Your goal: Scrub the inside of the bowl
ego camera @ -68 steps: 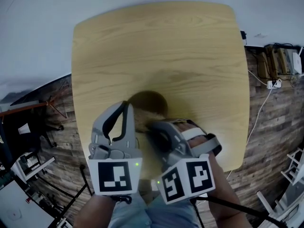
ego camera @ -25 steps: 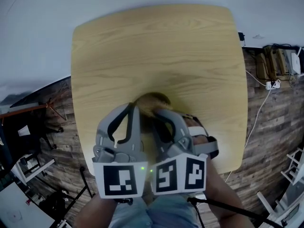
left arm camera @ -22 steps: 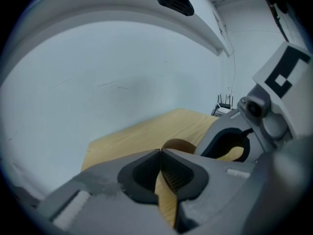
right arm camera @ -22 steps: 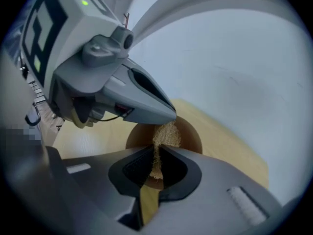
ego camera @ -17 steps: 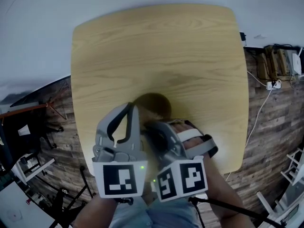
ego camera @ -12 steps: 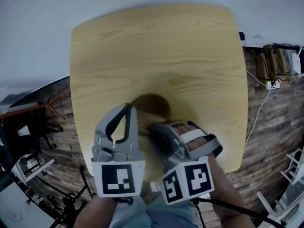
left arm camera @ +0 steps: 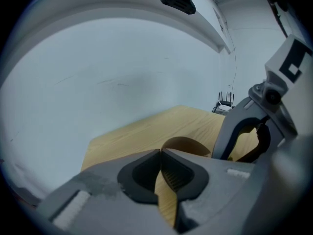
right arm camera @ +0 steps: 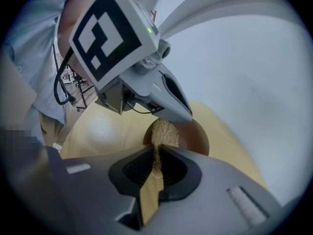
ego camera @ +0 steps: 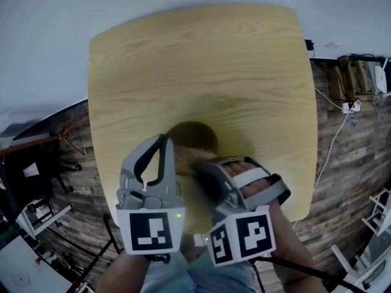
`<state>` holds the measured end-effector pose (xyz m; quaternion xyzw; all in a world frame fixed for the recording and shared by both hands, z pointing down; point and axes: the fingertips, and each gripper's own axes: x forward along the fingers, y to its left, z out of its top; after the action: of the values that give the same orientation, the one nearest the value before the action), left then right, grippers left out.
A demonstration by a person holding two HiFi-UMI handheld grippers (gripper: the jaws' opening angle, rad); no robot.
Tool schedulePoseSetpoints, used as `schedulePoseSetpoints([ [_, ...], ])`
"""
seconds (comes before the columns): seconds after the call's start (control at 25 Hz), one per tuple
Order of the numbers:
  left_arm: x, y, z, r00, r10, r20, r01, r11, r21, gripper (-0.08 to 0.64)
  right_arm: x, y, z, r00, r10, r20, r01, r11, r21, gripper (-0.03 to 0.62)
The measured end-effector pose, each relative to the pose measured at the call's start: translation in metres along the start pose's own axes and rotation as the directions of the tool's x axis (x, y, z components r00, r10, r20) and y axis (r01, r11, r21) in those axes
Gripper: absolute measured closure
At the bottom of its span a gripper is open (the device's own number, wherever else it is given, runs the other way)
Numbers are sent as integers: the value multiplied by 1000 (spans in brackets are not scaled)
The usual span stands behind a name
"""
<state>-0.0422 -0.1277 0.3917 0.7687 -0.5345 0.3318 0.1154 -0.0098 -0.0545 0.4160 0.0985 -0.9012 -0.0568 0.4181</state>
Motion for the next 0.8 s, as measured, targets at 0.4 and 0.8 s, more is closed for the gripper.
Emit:
schedulePoseSetpoints([
  [0.4, -1, -6, 0, 1000, -6, 4, 5, 1000, 13, 528, -8, -34, -8, 982, -180, -56, 176, 982, -67, 561],
  [0.8, -5, -2, 3, 1000, 1, 23, -1, 1000, 7, 528, 0, -34, -15, 970, -204, -131, 214, 974, 70, 561],
])
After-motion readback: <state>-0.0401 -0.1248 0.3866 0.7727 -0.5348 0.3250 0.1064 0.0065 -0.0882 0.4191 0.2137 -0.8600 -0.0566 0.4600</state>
